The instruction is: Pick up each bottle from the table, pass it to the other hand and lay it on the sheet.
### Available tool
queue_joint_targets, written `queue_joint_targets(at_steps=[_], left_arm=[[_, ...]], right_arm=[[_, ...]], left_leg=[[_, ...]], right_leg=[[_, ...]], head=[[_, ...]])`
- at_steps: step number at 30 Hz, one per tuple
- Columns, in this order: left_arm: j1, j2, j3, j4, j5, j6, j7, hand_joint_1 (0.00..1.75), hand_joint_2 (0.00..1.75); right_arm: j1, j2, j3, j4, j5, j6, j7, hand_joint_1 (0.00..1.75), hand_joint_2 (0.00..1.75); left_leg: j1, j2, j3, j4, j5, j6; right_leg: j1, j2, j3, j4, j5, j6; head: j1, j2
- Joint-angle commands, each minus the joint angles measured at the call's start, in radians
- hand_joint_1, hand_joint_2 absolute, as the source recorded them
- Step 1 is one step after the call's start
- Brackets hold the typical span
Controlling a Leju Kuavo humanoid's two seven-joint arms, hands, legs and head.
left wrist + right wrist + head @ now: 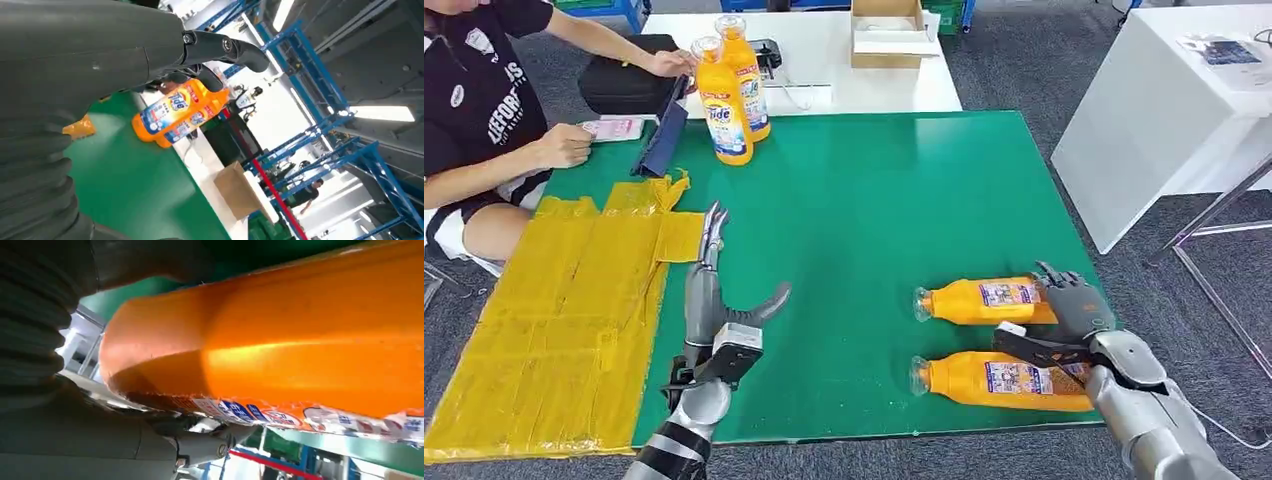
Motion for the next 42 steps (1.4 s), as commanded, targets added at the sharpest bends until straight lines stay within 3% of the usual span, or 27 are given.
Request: queue_joint_targets(at_steps=[1, 5, 10, 13, 14, 16, 17, 21, 23, 28, 29, 30, 31, 33, 38, 42], left_arm=[[-0.048, 0.037, -0.053, 0.078, 0.024, -0.011, 0.002, 0.00, 1.75], [-0.037, 0.043, -0.074, 0.060, 0.041, -0.011, 0.002, 0.00, 1.75], [-0.037, 0.045, -0.077, 0.059, 0.044, -0.010, 0.002, 0.00, 1.75], [-0.024, 0.039, -0.068, 0.057, 0.049, -0.027, 0.002, 0.00, 1.75], [-0.012, 0.026, -0.048, 0.049, 0.040, -0.048, 0.002, 0.00, 1.75], [0.011, 0.008, -0.030, 0.021, 0.029, -0.096, 0.005, 0.00, 1.75], [0.026, -0.005, -0.025, -0.002, 0.038, -0.145, 0.013, 0.00, 1.75], [0.054, -0.021, -0.055, -0.050, 0.055, -0.230, 0.033, 0.00, 1.75], [0.055, -0.021, -0.072, -0.051, 0.056, -0.242, 0.039, 0.00, 1.75], [0.059, -0.020, -0.080, -0.041, 0.078, -0.265, 0.055, 0.00, 1.75], [0.060, -0.018, -0.076, -0.034, 0.092, -0.278, 0.062, 0.00, 1.75], [0.062, -0.016, -0.071, -0.031, 0.105, -0.294, 0.073, 0.00, 1.75], [0.062, -0.015, -0.070, -0.030, 0.106, -0.294, 0.073, 0.00, 1.75], [0.066, -0.012, -0.063, -0.036, 0.149, -0.341, 0.078, 0.00, 1.75], [0.073, -0.002, -0.066, -0.072, 0.223, -0.441, 0.080, 0.00, 1.75], [0.077, 0.000, -0.077, -0.093, 0.241, -0.466, 0.077, 0.00, 1.75]], right_arm=[[-0.015, 0.062, 0.062, 0.131, 0.024, 0.028, -0.014, 1.52, 1.75], [-0.018, 0.049, 0.061, 0.140, 0.024, 0.066, -0.009, 1.75, 1.75], [-0.018, 0.047, 0.061, 0.139, 0.024, 0.068, -0.007, 1.75, 1.75], [-0.014, 0.066, 0.029, 0.107, 0.013, -0.057, 0.021, 1.75, 1.75], [-0.009, 0.090, 0.008, 0.074, 0.019, -0.175, 0.051, 1.75, 1.75], [0.023, 0.144, -0.057, -0.023, 0.007, -0.345, 0.077, 1.75, 1.75], [0.098, 0.209, -0.162, -0.207, -0.088, -0.402, 0.001, 1.75, 1.75], [0.300, 0.344, -0.236, -0.665, -0.224, -0.402, -0.063, 1.75, 1.75], [0.339, 0.383, -0.268, -0.769, -0.304, -0.402, -0.100, 1.75, 1.75], [0.368, 0.452, -0.314, -0.823, -0.470, -0.402, -0.205, 1.75, 1.75], [0.374, 0.447, -0.284, -0.820, -0.550, -0.376, -0.209, 1.75, 1.75], [0.381, 0.443, -0.260, -0.825, -0.648, -0.275, -0.209, 1.75, 1.75], [0.382, 0.446, -0.257, -0.823, -0.648, -0.275, -0.209, 1.75, 1.75], [0.385, 0.447, -0.211, -0.802, -0.828, -0.001, -0.180, 1.75, 1.75], [0.373, 0.500, -0.101, -0.648, -0.911, 0.200, -0.193, 1.75, 1.75], [0.367, 0.518, -0.052, -0.598, -0.918, 0.214, -0.201, 1.75, 1.75]], left_leg=[[0.002, -0.001, 0.005, -0.002, 0.000, -0.002], [0.001, -0.001, 0.007, -0.002, 0.000, -0.002], [0.002, 0.000, 0.010, -0.002, 0.000, -0.002], [0.001, 0.002, 0.010, -0.001, 0.000, -0.001], [0.001, 0.001, 0.010, -0.002, 0.000, -0.002], [0.002, 0.005, 0.011, -0.002, -0.001, -0.002], [0.001, 0.005, 0.010, -0.001, -0.001, -0.001], [0.003, 0.011, 0.008, -0.001, -0.003, -0.003], [0.004, 0.007, 0.007, -0.001, -0.003, -0.003], [0.003, -0.002, 0.000, 0.000, -0.001, -0.002], [0.003, -0.002, 0.000, -0.001, -0.002, -0.002], [0.003, -0.002, 0.000, 0.000, -0.001, -0.002], [0.003, -0.002, 0.000, -0.001, -0.001, -0.002], [0.002, -0.002, 0.000, -0.001, -0.001, -0.002], [0.003, 0.002, 0.003, -0.002, -0.003, -0.003], [0.002, 0.001, 0.002, -0.002, -0.002, -0.003]], right_leg=[[0.001, 0.005, 0.005, -0.002, 0.000, -0.002], [0.001, 0.005, 0.006, -0.002, 0.000, -0.002], [0.001, 0.006, 0.009, -0.003, 0.000, -0.002], [0.001, 0.006, 0.009, -0.002, 0.000, -0.001], [0.001, 0.006, 0.010, -0.003, 0.000, -0.002], [0.001, 0.010, 0.009, -0.003, 0.001, -0.002], [0.001, 0.009, 0.009, -0.002, 0.000, -0.001], [0.003, 0.016, 0.006, -0.001, 0.001, -0.003], [0.003, 0.013, 0.005, 0.001, -0.001, -0.003], [0.003, 0.002, 0.000, 0.001, -0.002, -0.002], [0.002, 0.003, 0.001, 0.001, -0.002, -0.002], [0.003, 0.002, 0.000, 0.001, -0.002, -0.002], [0.002, 0.002, 0.000, 0.000, -0.002, -0.002], [0.002, 0.001, 0.000, 0.000, -0.001, -0.002], [0.002, 0.009, 0.002, -0.001, -0.001, -0.004], [0.002, 0.005, 0.001, -0.001, -0.001, -0.003]], head=[[0.000, 0.000], [0.000, 0.000], [0.000, 0.000], [0.000, 0.000], [0.000, 0.000], [0.000, 0.000], [0.000, 0.000], [0.000, 0.000], [0.000, 0.000], [0.000, 0.000], [0.000, 0.000], [0.000, 0.000], [0.000, 0.000], [0.000, 0.000], [0.000, 0.000], [0.000, 0.000]])
